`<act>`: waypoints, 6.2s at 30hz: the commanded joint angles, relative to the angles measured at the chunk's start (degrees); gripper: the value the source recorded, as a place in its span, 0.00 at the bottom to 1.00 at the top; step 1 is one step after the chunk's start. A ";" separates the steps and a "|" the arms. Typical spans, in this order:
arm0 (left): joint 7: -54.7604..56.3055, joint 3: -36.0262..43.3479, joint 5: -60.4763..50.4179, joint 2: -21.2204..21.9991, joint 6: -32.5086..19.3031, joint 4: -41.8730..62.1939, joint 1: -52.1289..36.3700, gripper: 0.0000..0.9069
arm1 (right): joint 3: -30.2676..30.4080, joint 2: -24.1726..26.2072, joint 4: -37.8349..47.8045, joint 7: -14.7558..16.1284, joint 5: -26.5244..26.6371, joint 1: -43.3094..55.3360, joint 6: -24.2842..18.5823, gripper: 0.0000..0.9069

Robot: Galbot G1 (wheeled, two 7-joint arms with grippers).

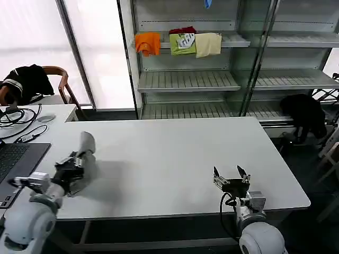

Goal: Fold and organize the clothes.

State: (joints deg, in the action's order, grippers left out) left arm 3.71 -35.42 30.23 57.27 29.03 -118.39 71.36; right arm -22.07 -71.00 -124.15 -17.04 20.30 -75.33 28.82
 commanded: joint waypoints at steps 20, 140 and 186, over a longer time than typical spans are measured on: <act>10.20 39.57 -8.39 26.21 -3.74 30.99 -27.81 1.00 | -1.88 -0.60 4.16 0.37 -1.61 -1.03 -0.13 1.00; 9.97 7.45 -10.49 11.84 3.18 -9.92 12.44 1.00 | 32.46 3.26 19.57 13.42 -0.26 35.64 4.26 1.00; 11.84 6.36 -9.76 14.31 -0.85 -8.09 8.21 1.00 | 10.66 5.89 5.33 5.11 2.34 22.53 2.40 1.00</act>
State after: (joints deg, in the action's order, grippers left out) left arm 14.14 -27.59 20.43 69.82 31.73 -126.79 82.21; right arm 2.59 -65.63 -109.23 -6.25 26.07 -47.17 32.95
